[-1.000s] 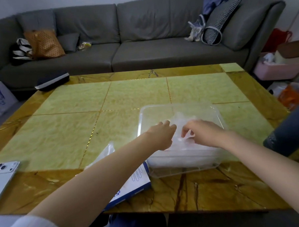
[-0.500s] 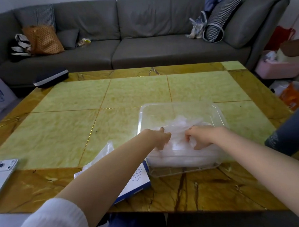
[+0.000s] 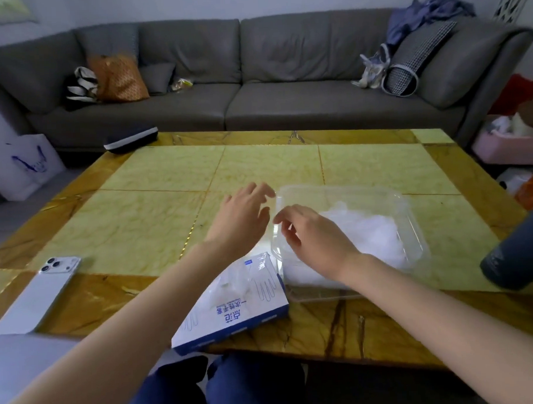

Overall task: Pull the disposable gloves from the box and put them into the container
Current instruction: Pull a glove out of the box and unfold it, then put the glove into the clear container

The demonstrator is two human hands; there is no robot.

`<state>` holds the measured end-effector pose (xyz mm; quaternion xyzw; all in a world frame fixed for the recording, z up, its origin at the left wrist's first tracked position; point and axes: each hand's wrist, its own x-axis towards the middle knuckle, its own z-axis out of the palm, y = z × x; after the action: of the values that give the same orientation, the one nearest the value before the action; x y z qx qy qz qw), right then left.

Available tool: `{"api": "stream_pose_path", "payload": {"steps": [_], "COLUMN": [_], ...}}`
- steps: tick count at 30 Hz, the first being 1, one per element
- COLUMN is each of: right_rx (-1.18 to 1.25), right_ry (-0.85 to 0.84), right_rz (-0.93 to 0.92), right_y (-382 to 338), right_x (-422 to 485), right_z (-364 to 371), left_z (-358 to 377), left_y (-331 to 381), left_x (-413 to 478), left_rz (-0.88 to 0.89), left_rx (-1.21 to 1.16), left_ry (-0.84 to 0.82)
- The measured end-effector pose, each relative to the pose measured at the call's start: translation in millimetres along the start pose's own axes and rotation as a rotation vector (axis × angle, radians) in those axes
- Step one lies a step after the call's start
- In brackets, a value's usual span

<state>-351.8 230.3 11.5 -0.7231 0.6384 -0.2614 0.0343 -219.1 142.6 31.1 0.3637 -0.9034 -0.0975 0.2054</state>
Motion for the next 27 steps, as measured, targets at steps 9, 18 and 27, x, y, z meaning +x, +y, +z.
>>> {"api": "stream_pose_path", "payload": {"steps": [9,18,27], "right_rx": [0.023,-0.129,0.082], "right_ry": [-0.324,-0.366,-0.225], "right_rz": [0.087,0.106,0.336], "right_y": [-56.9,-57.6,-52.8], "right_x": [-5.2,-0.9,15.3], "right_z": [59.6,79.5,58.7], "left_z": [15.4,34.1,36.3], "left_y": [-66.9,-81.7,-85.9], "left_x": [-90.9,-120.1,-129.7], "left_rz": [-0.324,-0.417,-0.323], "left_rx": [-0.127,-0.202,0.02], "left_ry": [-0.16,-0.212,-0.284]}}
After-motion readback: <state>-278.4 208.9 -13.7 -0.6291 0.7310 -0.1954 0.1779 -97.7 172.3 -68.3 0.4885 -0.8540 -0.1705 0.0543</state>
